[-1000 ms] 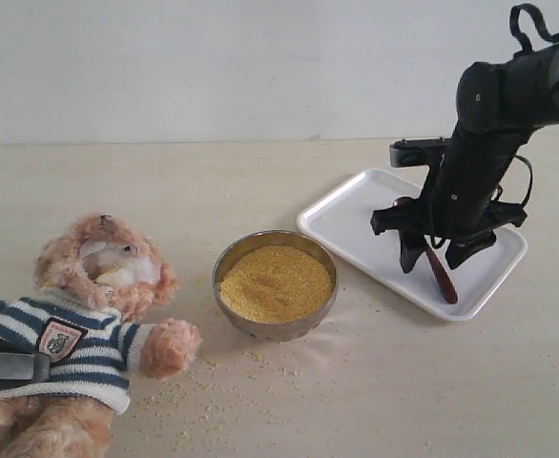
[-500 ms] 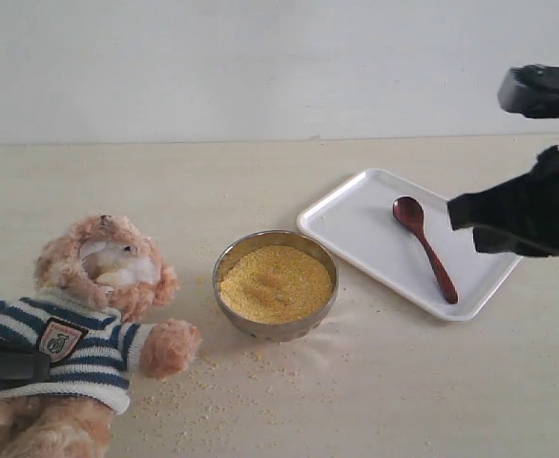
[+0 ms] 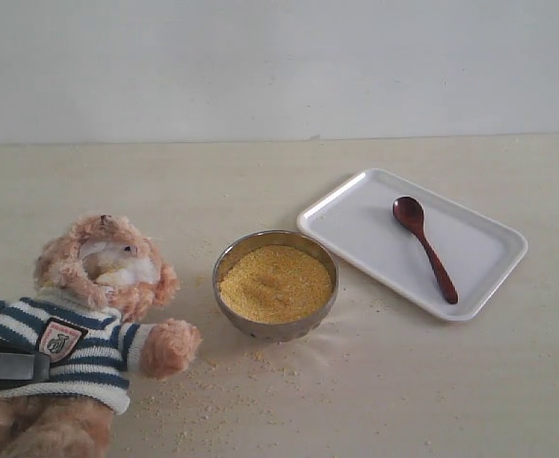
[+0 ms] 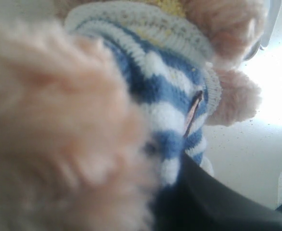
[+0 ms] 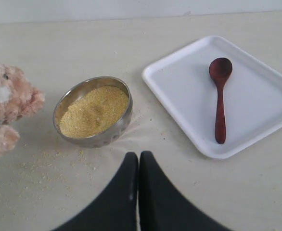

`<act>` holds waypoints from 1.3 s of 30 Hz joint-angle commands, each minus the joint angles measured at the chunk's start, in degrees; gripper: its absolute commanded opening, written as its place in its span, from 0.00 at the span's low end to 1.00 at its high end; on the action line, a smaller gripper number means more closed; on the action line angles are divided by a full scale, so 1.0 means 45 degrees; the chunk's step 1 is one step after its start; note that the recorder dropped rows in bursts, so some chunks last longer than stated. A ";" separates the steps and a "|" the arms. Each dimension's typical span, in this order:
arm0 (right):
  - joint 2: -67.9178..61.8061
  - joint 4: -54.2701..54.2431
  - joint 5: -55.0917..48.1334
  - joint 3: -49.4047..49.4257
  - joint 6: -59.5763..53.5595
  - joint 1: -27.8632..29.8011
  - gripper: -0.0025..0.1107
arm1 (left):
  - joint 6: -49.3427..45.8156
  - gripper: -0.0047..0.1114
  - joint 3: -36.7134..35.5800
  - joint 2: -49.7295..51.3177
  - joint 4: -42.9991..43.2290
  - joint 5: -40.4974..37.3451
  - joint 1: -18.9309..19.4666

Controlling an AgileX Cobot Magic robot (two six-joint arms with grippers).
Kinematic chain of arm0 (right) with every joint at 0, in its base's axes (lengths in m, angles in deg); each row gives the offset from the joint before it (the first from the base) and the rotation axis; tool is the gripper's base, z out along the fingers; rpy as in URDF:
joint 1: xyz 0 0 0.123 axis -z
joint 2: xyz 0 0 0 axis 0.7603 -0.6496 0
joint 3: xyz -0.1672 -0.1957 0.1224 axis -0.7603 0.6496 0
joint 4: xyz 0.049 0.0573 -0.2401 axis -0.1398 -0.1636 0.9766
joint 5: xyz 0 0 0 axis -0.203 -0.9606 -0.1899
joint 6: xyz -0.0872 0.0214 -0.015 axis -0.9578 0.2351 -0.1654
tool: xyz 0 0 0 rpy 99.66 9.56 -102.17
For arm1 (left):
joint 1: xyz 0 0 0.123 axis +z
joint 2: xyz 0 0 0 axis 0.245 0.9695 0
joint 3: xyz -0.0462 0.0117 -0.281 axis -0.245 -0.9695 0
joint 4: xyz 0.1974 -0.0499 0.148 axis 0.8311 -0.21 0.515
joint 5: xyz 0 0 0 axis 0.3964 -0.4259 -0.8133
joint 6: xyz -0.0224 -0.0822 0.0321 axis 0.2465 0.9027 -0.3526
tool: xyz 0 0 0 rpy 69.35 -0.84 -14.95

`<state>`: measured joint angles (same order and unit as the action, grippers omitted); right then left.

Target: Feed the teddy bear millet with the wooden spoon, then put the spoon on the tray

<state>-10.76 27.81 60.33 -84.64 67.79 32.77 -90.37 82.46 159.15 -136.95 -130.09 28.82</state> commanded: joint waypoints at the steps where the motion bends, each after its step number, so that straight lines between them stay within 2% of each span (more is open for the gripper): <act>1: 0.0096 -0.0321 0.0223 0.0089 0.0336 0.0043 0.02 | -0.0025 0.08 -0.0047 -0.0112 -0.0180 -0.0150 0.0024; 19: 0.0096 -0.0298 0.0388 0.0089 0.0334 0.0043 0.02 | -0.0025 0.08 -0.0047 -0.0112 -0.0180 -0.0150 0.0024; 25: 0.1415 -0.0240 0.2530 0.0870 0.0311 0.0043 0.02 | -0.0025 0.08 -0.0047 -0.0112 -0.0180 -0.0150 0.0024; 28: 0.2497 0.0713 0.3794 0.1785 0.0633 0.0043 0.02 | -0.0025 0.08 -0.0047 -0.0112 -0.0180 -0.0150 0.0024; 33: 0.4103 0.4158 0.4393 0.3390 0.3470 0.0043 0.02 | -0.0025 0.08 -0.0047 -0.0112 -0.0180 -0.0150 0.0024; 37: 0.5005 0.5103 0.5120 0.4380 0.4382 0.0043 0.02 | -0.0025 0.08 -0.0047 -0.0112 -0.0180 -0.0150 0.0024; 39: 0.5443 0.5171 0.4699 0.4380 0.4403 0.0043 0.02 | -0.0025 0.08 -0.0047 -0.0112 -0.0180 -0.0150 0.0024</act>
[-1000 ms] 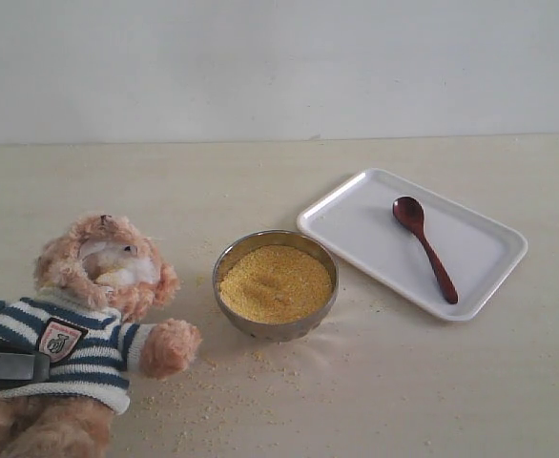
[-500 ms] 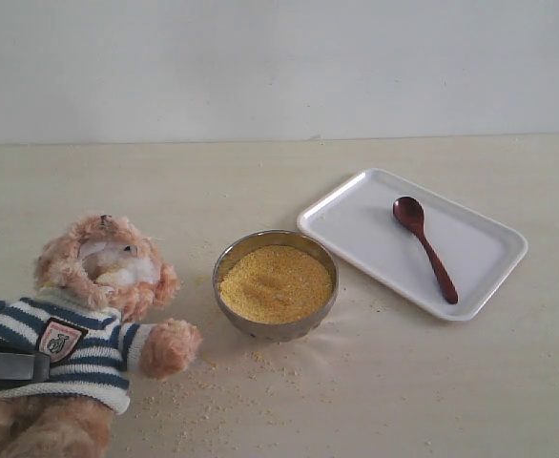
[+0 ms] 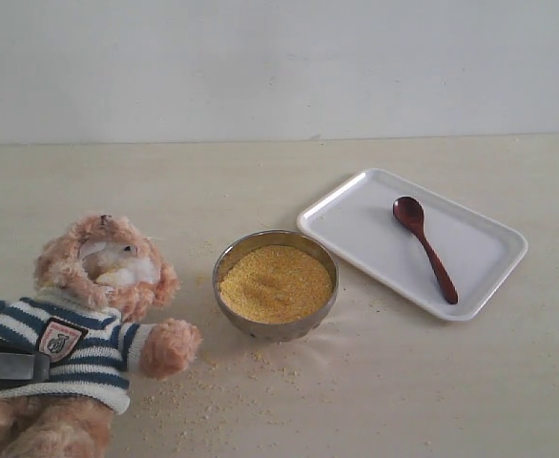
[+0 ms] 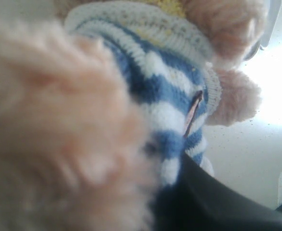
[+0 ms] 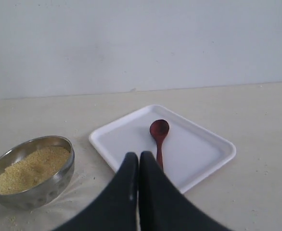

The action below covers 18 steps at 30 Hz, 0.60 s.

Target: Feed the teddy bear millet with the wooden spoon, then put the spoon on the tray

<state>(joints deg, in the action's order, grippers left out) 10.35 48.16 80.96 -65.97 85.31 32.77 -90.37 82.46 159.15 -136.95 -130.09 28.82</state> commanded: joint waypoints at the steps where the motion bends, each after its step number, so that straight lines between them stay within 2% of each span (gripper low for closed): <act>1: 0.0892 0.0896 -0.0214 0.0229 0.0477 0.0043 0.02 | -0.0025 0.08 -0.0047 -0.0112 -0.0180 -0.0150 0.0024; 18: 0.1619 0.1148 -0.0326 0.0229 0.0317 0.0043 0.02 | -0.0025 0.08 -0.0047 -0.0112 -0.0180 -0.0150 0.0024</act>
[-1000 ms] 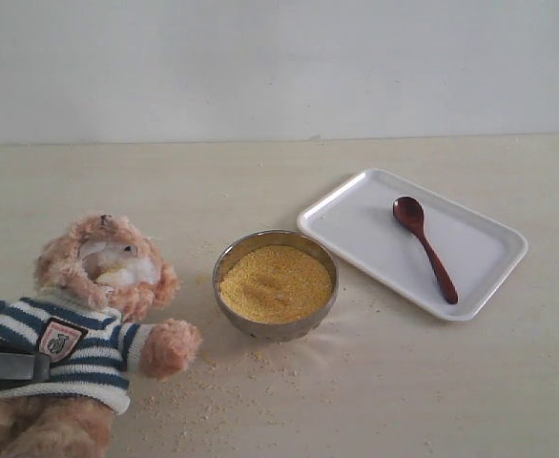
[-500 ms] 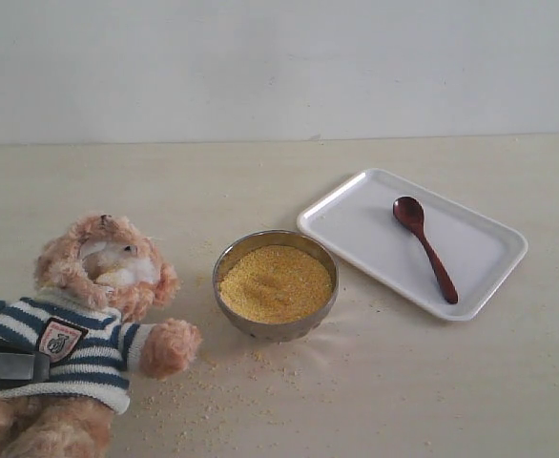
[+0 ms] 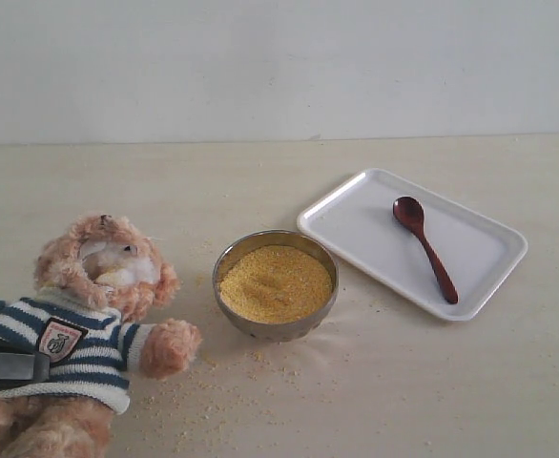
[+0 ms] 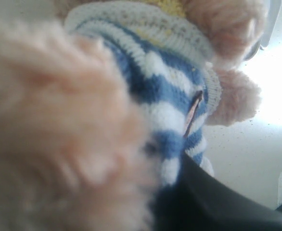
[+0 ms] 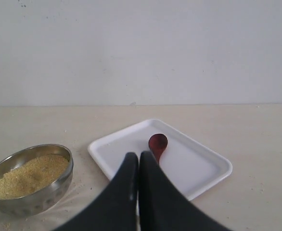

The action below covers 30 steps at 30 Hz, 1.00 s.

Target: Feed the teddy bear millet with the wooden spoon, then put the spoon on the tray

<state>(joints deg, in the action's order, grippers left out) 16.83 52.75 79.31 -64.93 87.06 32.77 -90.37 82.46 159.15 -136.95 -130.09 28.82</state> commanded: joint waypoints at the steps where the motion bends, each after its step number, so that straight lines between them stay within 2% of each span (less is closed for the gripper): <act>1: 0.0180 0.0127 0.0043 0.0000 -0.0071 0.0043 0.02 | -0.0025 0.08 -0.0047 -0.0112 -0.0180 -0.0150 0.0024; 19: 0.0180 0.0127 0.0137 0.0000 -0.0071 0.0043 0.02 | -0.0076 0.08 -0.0047 -0.0112 -0.0574 0.0105 0.0024; 25: 0.0180 0.0127 0.0137 0.0000 -0.0071 0.0043 0.02 | -0.1593 0.08 -0.0047 -0.0024 -0.2752 0.0372 0.0024; 30: 0.0180 0.0127 0.0137 0.0000 -0.0071 0.0043 0.02 | -0.2513 0.08 -0.0047 0.0913 -0.3664 0.0372 0.0024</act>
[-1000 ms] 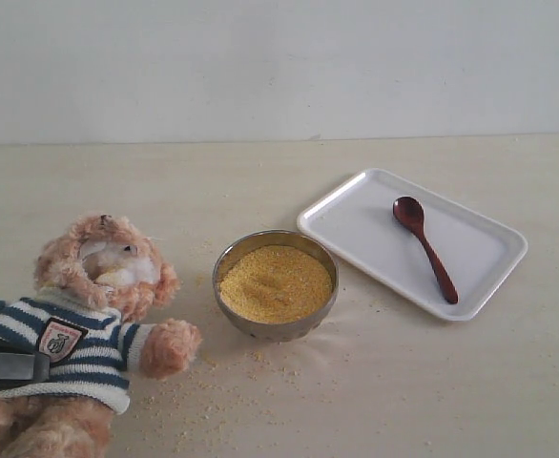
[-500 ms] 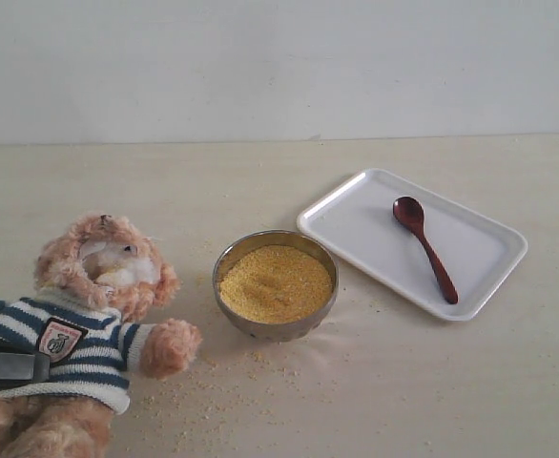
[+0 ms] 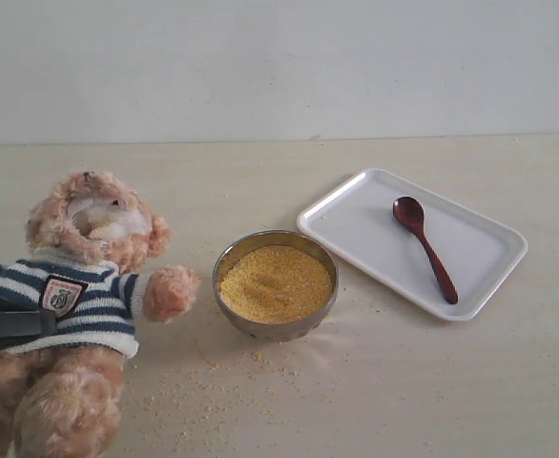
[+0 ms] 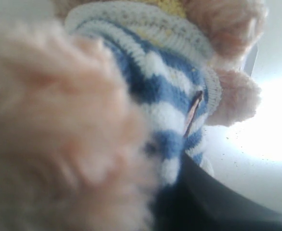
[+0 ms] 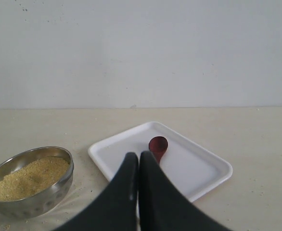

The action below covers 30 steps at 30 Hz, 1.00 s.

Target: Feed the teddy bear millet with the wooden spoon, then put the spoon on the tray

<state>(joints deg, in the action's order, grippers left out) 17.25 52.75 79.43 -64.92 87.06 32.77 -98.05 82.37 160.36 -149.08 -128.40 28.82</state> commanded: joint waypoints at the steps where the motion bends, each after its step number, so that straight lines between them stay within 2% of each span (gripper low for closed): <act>1: 0.0087 0.0127 0.0109 -0.0002 -0.0071 0.0043 0.02 | -0.1069 0.08 -0.0028 0.0884 -0.1106 -0.0003 0.0024; 10: 0.0087 0.0127 0.0109 -0.0002 -0.0071 0.0043 0.02 | -0.3457 0.08 -0.0028 0.3804 -0.2643 0.0032 0.0024; 12: 0.0087 0.0127 0.0109 -0.0002 -0.0071 0.0043 0.02 | -0.3893 0.11 -0.0028 0.4354 -0.3027 0.0050 0.0024; 14: 0.0087 0.0127 0.0109 -0.0002 -0.0071 0.0043 0.02 | -0.4228 0.19 -0.0028 0.4763 -0.3292 0.0050 0.0024; 19: 0.0087 0.0127 0.0109 -0.0002 -0.0071 0.0043 0.02 | -0.4521 0.59 -0.0028 0.5133 -0.3409 0.0020 0.0024; 21: 0.0087 0.0127 0.0109 -0.0002 -0.0071 0.0043 0.02 | -0.4521 0.69 -0.0028 0.5133 -0.3409 -0.0304 0.0024; 25: 0.0087 0.0127 0.0109 -0.0002 -0.0071 0.0043 0.02 | -0.4182 0.70 0.0116 0.5133 -0.2979 -0.1067 0.0024; 30: 0.0087 0.0127 0.0109 -0.0002 -0.0071 0.0043 0.02 | -0.2993 0.70 0.0670 0.4883 -0.1544 -0.1303 0.0024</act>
<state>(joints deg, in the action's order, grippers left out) 17.25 52.75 79.43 -64.92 87.06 32.77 -114.61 84.16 183.50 -159.63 -132.94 28.84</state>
